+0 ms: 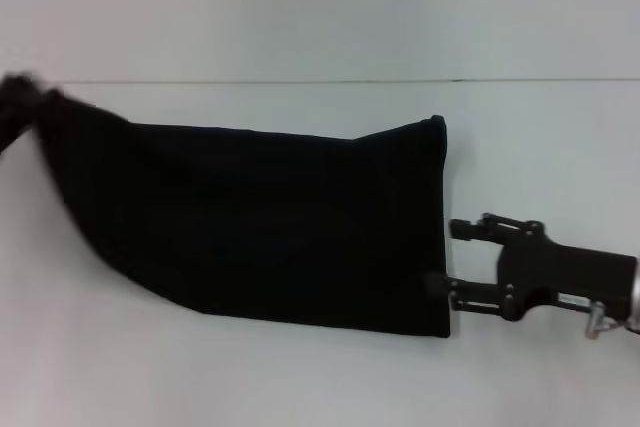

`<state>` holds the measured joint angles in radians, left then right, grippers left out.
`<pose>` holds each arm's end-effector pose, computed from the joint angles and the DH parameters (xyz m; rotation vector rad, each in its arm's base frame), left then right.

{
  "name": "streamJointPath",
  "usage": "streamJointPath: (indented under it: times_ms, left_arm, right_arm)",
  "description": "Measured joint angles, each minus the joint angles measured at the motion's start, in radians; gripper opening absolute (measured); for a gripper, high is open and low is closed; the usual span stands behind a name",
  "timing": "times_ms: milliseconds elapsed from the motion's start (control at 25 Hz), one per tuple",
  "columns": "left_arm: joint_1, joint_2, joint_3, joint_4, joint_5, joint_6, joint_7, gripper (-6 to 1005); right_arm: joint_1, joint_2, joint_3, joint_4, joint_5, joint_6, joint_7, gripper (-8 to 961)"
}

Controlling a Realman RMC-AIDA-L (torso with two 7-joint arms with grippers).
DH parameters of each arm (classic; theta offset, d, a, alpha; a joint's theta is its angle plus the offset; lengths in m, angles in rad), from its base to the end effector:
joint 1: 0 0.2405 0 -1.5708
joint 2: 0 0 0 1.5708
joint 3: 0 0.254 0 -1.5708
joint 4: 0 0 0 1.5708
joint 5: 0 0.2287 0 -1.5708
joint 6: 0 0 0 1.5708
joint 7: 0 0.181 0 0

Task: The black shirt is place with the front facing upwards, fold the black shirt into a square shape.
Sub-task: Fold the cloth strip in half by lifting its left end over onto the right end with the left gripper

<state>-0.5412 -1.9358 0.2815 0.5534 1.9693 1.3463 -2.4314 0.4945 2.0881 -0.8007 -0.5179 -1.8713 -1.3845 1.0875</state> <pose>-0.3336 0.4097 0.0877 -1.5789 -1.9279 -1.2310 0.2762 0.3519 -0.0658 -2.6661 0.4333 0.6273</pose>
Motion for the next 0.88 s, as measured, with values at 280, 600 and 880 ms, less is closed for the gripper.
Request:
streamJointPath:
  times_ms: [280, 600, 880]
  left_arm:
    - [-0.209, -0.116, 0.110, -0.004, -0.010, 0.019, 0.046, 26]
    - [-0.287, -0.235, 0.359, -0.167, -0.040, -0.042, 0.155, 26]
    - [-0.210, -0.238, 0.367, -0.337, -0.065, -0.024, 0.259, 26]
  right_arm:
    - [-0.072, -0.002, 0.087, -0.005, 0.000, -0.062, -0.001, 826]
    - [-0.110, -0.002, 0.127, -0.002, -0.004, -0.090, -0.010, 826]
    - [-0.100, 0.004, 0.139, 0.006, 0.005, -0.037, -0.011, 826]
